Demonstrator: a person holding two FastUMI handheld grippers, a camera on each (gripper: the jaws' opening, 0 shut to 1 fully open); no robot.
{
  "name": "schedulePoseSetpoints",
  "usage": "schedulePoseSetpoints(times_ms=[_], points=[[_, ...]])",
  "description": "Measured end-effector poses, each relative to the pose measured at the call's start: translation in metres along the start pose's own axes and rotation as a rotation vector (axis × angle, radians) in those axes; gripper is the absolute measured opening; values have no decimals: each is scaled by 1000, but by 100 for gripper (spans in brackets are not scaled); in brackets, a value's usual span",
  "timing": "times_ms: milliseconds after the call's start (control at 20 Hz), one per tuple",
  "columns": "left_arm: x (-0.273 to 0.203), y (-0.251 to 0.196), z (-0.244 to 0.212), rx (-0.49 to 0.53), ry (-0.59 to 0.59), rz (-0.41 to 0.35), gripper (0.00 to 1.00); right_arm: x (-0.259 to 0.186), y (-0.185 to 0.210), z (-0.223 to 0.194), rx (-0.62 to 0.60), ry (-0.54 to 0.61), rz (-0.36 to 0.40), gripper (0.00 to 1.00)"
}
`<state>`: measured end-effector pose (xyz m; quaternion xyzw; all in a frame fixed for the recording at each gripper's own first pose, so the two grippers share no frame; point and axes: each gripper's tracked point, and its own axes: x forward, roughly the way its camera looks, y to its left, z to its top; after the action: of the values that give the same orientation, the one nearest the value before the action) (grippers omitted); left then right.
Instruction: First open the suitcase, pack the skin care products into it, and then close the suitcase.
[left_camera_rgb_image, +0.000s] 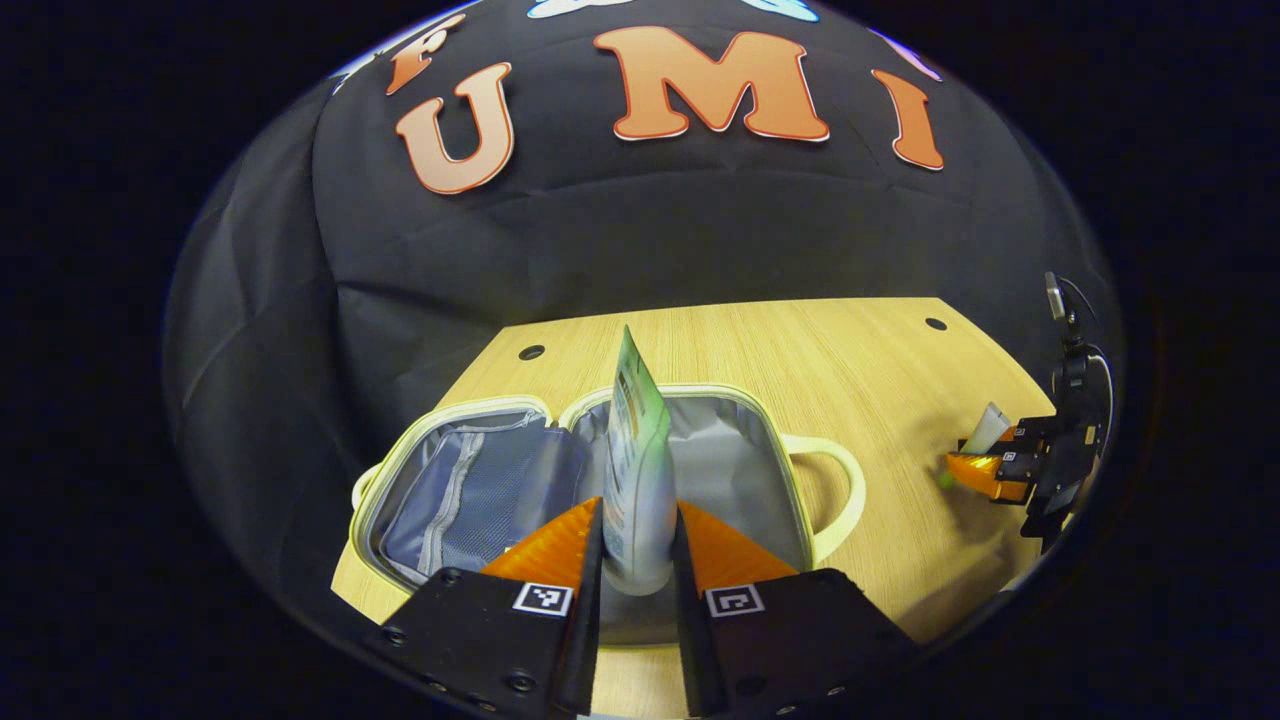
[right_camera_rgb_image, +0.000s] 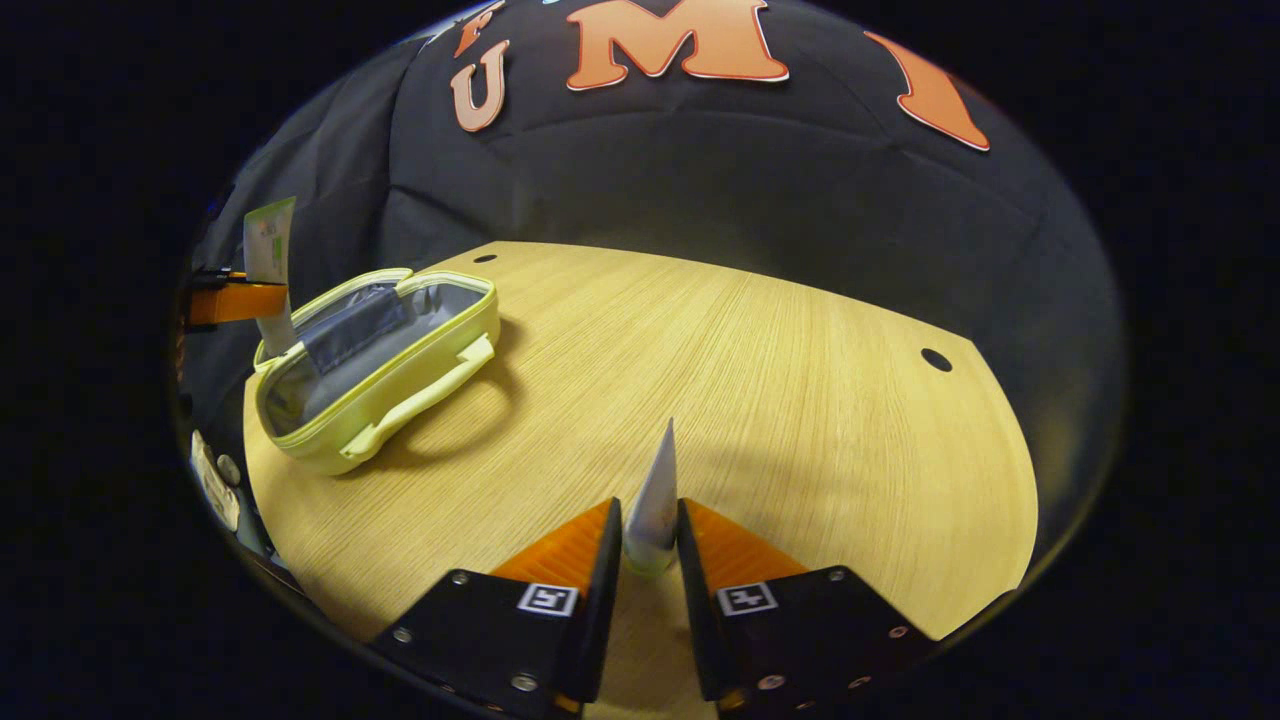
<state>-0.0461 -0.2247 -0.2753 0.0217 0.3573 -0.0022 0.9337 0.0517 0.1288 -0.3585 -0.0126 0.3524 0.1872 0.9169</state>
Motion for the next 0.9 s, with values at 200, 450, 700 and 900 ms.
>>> schedulePoseSetpoints(times_ms=[200,450,700,900], points=[[16,13,-15,-17,56,-40,34,-7,11,9,38,12,0,29],[36,27,-32,6,139,-90,34,-29,33,45,38,-27,5,29],[48,26,-59,10,262,-176,34,-44,75,77,49,-53,38,29],[53,22,-79,-25,391,-246,34,-52,116,102,47,-71,76,29]])
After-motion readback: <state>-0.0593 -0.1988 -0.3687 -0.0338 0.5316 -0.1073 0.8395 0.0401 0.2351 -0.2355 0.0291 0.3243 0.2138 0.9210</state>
